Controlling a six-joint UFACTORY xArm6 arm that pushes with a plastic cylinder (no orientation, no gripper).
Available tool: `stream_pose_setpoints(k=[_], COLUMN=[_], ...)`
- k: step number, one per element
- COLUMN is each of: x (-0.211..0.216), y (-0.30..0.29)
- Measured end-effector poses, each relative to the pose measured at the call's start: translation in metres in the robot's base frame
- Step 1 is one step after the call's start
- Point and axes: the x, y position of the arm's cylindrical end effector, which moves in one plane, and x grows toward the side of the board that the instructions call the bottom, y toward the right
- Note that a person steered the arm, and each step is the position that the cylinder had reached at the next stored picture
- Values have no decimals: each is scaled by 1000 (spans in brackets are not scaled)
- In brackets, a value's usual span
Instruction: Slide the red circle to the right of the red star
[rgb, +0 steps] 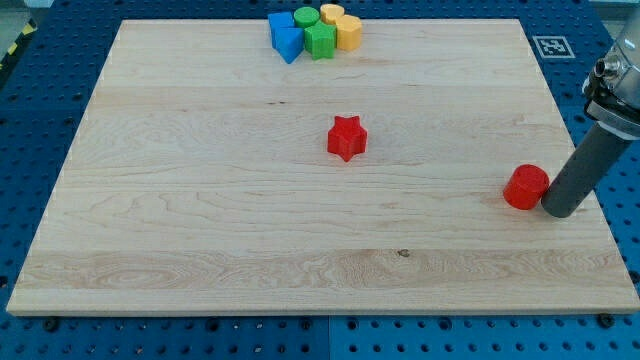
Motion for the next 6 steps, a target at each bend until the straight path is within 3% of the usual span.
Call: stream_pose_setpoints(k=[6], x=[-20], y=[-27])
